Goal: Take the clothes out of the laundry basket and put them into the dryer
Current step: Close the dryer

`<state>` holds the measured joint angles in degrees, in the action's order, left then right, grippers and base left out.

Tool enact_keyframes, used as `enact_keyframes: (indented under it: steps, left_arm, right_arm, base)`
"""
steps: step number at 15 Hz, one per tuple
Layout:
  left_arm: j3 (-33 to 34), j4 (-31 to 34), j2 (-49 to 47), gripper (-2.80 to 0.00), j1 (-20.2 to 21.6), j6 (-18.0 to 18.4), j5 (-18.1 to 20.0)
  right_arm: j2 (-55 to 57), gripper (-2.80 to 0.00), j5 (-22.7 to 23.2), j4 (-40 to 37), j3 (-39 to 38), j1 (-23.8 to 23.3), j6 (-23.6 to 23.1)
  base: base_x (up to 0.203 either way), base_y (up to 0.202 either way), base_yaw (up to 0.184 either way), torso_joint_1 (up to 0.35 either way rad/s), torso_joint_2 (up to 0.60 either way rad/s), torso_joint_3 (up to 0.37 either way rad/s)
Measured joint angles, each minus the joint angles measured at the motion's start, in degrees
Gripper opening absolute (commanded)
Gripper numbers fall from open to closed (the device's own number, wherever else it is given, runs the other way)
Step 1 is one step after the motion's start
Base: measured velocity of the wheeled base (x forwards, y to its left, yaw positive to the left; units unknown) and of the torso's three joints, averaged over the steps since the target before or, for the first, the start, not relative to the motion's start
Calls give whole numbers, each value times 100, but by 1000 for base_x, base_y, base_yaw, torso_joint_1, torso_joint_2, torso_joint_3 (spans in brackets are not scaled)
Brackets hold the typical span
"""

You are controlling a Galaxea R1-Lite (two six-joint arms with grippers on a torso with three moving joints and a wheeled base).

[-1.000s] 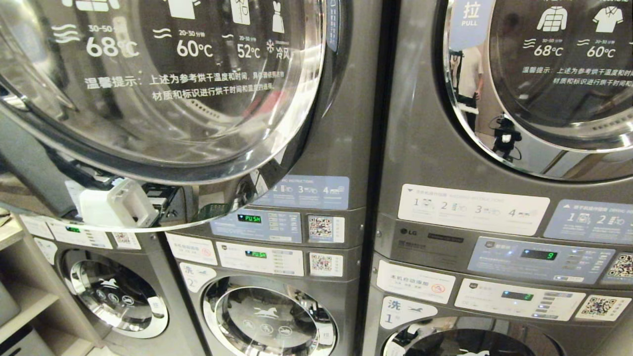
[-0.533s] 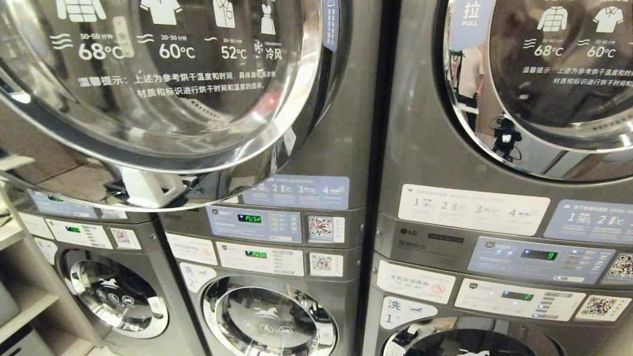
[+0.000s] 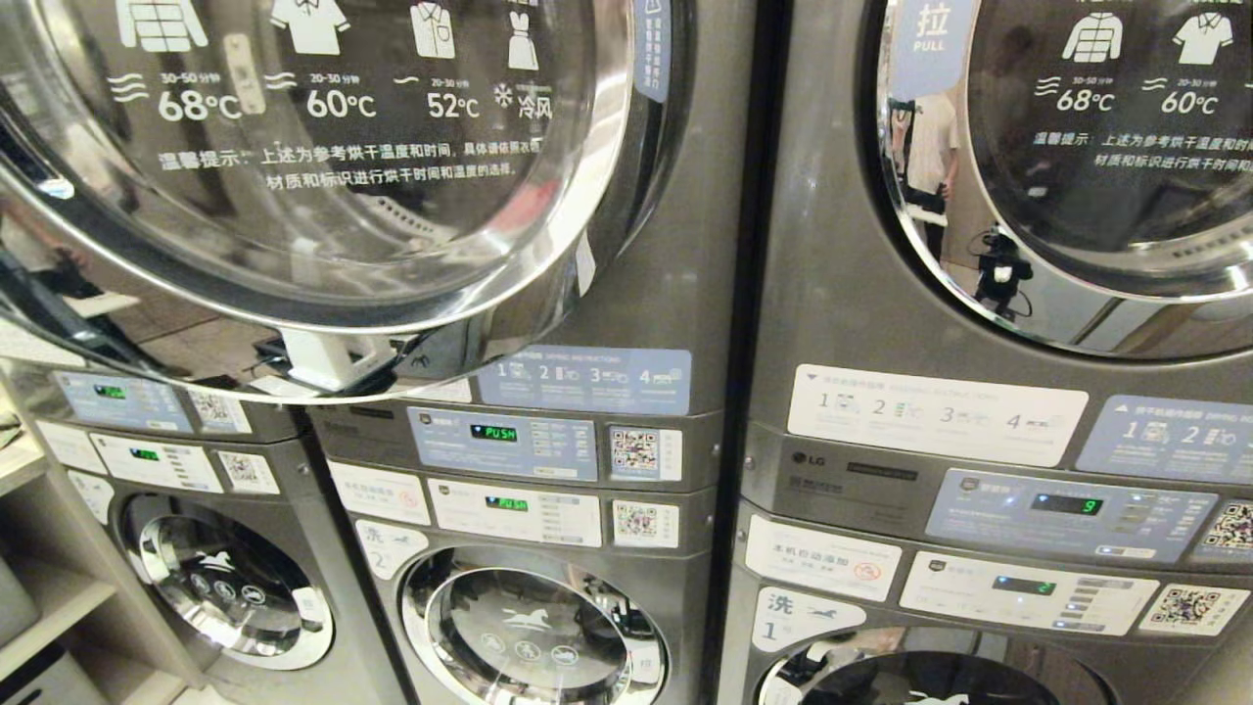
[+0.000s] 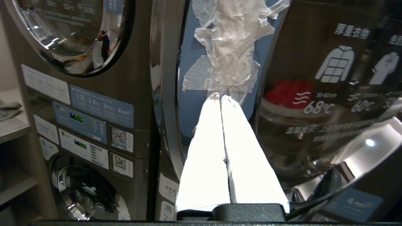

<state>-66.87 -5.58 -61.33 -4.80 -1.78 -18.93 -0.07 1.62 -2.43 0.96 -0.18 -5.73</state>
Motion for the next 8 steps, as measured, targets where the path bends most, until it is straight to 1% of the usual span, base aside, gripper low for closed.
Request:
enact_keyframes:
  steps: [2, 4, 6, 8]
  left_arm:
    - [6, -231, -290, -280, 554, -91, 337]
    - [11, -604, -636, -280, 1013, -134, 742]
    - [13, -1018, -988, -280, 1264, -152, 1153]
    - [13, -1381, -1359, -280, 1362, -183, 1476]
  right_arm:
    - [0, -280, 16, 9, 0, 0, 0]
    - [0, -280, 28, 15, -11, 0, -17]
    - [0, -280, 6, 20, -15, 0, -2]
    - [0, -280, 2, 22, -17, 0, 0]
  base:
    - [0, 0, 0, 0, 0, 0]
    - [0, 0, 0, 0, 0, 0]
    - [0, 0, 0, 0, 0, 0]
    - [0, 0, 0, 0, 0, 0]
